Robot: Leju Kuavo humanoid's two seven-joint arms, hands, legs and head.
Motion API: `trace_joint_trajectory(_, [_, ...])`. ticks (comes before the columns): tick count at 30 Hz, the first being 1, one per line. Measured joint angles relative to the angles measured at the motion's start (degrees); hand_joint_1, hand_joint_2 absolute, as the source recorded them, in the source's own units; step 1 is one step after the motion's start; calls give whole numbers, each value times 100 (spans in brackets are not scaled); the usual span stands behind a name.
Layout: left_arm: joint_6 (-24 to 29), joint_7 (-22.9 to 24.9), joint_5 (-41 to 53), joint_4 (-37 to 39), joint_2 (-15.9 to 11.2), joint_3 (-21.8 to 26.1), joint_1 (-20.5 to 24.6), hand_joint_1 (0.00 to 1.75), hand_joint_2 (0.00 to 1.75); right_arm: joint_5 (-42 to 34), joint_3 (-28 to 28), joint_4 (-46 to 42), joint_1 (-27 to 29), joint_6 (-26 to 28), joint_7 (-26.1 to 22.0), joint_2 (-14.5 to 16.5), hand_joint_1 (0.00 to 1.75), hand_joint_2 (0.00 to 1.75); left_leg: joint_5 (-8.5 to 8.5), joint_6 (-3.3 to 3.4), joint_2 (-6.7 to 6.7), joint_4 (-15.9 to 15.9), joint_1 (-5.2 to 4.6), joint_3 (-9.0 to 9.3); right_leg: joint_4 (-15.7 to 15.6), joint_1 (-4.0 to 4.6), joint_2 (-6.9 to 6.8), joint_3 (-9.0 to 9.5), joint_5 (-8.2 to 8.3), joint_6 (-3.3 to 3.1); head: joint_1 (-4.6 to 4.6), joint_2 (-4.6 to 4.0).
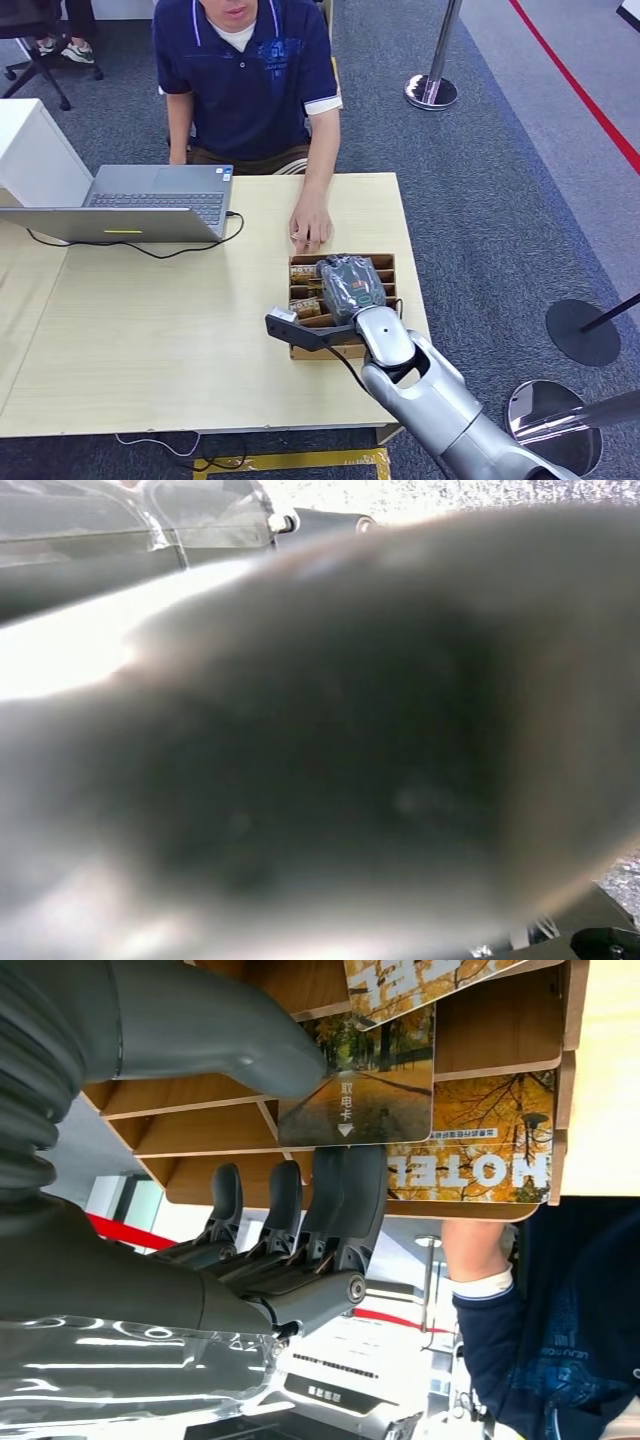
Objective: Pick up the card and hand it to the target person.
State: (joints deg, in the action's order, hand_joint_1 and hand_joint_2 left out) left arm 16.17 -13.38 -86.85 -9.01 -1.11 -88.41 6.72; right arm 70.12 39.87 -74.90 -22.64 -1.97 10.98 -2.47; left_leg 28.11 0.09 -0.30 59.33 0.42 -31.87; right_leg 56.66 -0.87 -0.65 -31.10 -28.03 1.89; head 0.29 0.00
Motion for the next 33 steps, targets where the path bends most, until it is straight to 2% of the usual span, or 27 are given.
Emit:
trace_joint_trajectory(21, [0, -7, -57, 0, 0, 0, 0, 0, 0, -25, 0, 5, -8, 8, -29, 0, 121, 175, 0, 0, 0, 0, 0, 0, 0, 0, 0, 0, 0, 0, -1, 0])
trace_joint_trajectory(26, [0, -15, -57, 0, 0, 0, 0, 0, 0, -39, 0, 9, -11, 9, -43, 0, 132, 175, 0, 0, 0, 0, 0, 0, 0, 0, 0, 0, 0, 0, -1, 0])
trace_joint_trajectory(30, [0, -23, -57, 0, 0, 0, 0, 0, 0, -58, 0, 9, -11, 13, -49, 0, 150, 175, 0, 0, 0, 0, 0, 0, 0, 0, 0, 0, 0, 0, -1, 0])
trace_joint_trajectory(33, [0, -28, -57, 0, 0, 0, 0, 0, 0, -74, 0, 9, -11, 13, -58, 0, 151, 175, 0, 0, 0, 0, 0, 1, 0, 0, 0, 0, 0, 0, -1, -1])
